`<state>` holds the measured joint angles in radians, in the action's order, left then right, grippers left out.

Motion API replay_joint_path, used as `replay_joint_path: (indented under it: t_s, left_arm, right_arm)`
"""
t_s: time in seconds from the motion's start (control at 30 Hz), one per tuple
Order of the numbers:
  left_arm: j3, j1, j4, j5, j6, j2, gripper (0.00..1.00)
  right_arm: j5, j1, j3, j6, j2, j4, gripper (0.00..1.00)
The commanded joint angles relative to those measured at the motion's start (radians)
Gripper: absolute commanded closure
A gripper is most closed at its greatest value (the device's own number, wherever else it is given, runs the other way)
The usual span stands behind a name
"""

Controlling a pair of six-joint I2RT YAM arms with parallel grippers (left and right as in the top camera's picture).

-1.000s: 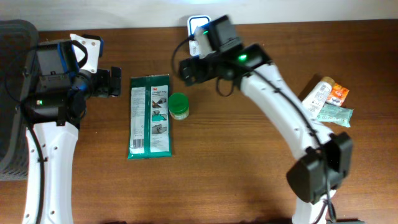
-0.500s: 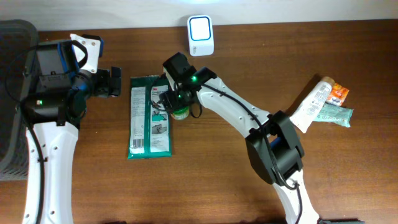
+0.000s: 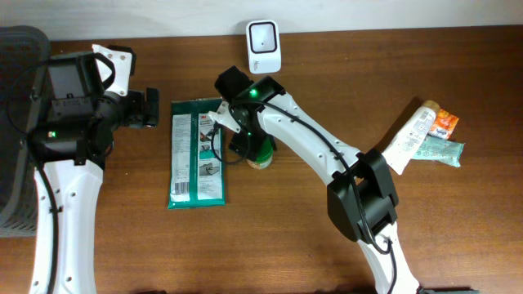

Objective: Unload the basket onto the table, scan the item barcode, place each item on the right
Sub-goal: 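Move the right gripper to the green-lidded jar and grasp it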

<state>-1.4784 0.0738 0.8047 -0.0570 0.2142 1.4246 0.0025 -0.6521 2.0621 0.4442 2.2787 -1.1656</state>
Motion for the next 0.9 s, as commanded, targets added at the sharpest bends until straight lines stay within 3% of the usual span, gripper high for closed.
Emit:
replay_joint_path:
  t_s: [0.0, 0.07, 0.17, 0.23, 0.27, 0.33, 0.7, 0.87]
  left_arm:
    - [-0.012, -0.001, -0.002, -0.014, 0.008, -0.01, 0.01]
    - [-0.012, -0.001, -0.002, -0.014, 0.008, -0.01, 0.01]
    - [-0.012, -0.001, -0.002, -0.014, 0.008, -0.01, 0.01]
    - [-0.012, -0.001, -0.002, -0.014, 0.008, -0.01, 0.01]
    - [-0.012, -0.001, -0.002, -0.014, 0.008, -0.01, 0.01]
    - [-0.012, -0.001, -0.002, -0.014, 0.008, -0.01, 0.01]
    - [-0.012, -0.001, -0.002, -0.014, 0.008, -0.01, 0.01]
    - [-0.012, -0.001, -0.002, -0.014, 0.008, -0.01, 0.01]
  right_arm:
    - [-0.015, 0.047, 0.019, -0.137, -0.038, 0.003, 0.18]
    - [-0.079, 0.079, 0.065, -0.303, -0.057, -0.012, 0.17]
    - [-0.081, 0.089, 0.172, -0.771, -0.063, -0.088, 0.12]
    - [-0.077, 0.075, 0.148, -0.965, -0.06, -0.102, 0.09]
    - [-0.034, 0.066, 0.119, -1.056, -0.055, -0.103, 0.02]
    - [-0.016, 0.063, 0.063, -1.133, -0.04, -0.098, 0.02]
    - [-0.012, 0.063, -0.129, -1.181, -0.031, -0.023, 0.02]
    - [-0.015, 0.064, -0.132, -0.918, -0.034, -0.035, 0.14]
